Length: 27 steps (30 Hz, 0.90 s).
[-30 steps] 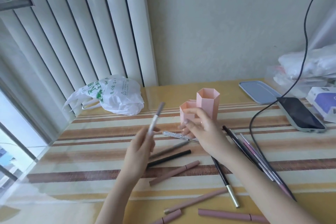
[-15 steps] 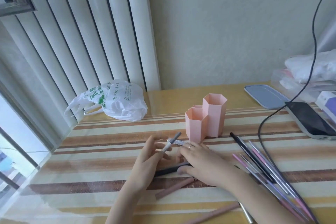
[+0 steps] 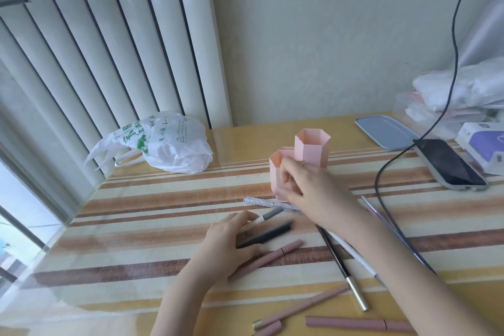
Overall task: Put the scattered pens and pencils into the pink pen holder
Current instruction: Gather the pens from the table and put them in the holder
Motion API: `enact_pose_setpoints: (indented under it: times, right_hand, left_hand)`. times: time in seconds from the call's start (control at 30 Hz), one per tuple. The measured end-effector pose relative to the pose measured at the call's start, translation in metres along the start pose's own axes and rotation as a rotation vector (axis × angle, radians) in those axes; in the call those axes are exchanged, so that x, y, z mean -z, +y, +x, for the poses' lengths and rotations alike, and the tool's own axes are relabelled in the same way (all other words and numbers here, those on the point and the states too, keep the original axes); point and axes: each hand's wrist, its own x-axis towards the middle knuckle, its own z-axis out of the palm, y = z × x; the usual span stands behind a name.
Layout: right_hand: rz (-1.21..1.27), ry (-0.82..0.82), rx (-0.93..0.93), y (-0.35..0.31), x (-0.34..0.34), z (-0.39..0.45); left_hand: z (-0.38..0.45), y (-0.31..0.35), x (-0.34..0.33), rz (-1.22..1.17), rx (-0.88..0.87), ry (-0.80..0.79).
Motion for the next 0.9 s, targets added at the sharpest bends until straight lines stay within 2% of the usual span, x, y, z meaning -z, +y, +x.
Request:
enact_pose_setpoints:
  times: [0.07, 0.2, 0.3, 0.37, 0.47, 0.7, 0.9]
  right_hand:
    - [-0.001, 0.101, -0.084, 0.01, 0.007, 0.004]
    - [-0.102, -0.075, -0.16, 0.017, -0.005, -0.001]
    - [-0.083, 0.102, -0.118, 0.015, -0.01, -0.001]
    - [-0.157, 0.206, -0.088, 0.015, -0.011, 0.003]
    - [-0.292, 0.106, -0.146, 0.019, -0.017, 0.008]
    - [-0.249, -0.018, -0.086, 0.023, -0.005, 0.004]
    - [-0.326, -0.172, -0.17, 0.017, 0.026, -0.001]
  left_hand:
    - [0.0, 0.002, 0.0, -0.002, 0.007, 0.035]
    - [0.001, 0.01, -0.005, 0.083, 0.034, 0.063]
    - [0.003, 0.013, -0.006, 0.168, 0.063, 0.027]
    - [0.003, 0.013, -0.004, 0.212, 0.077, 0.015]
    - [0.001, 0.013, -0.004, 0.269, 0.084, 0.022]
    - [-0.001, 0.011, 0.0, 0.242, 0.091, 0.074]
    - [-0.003, 0.018, 0.001, 0.323, 0.119, 0.051]
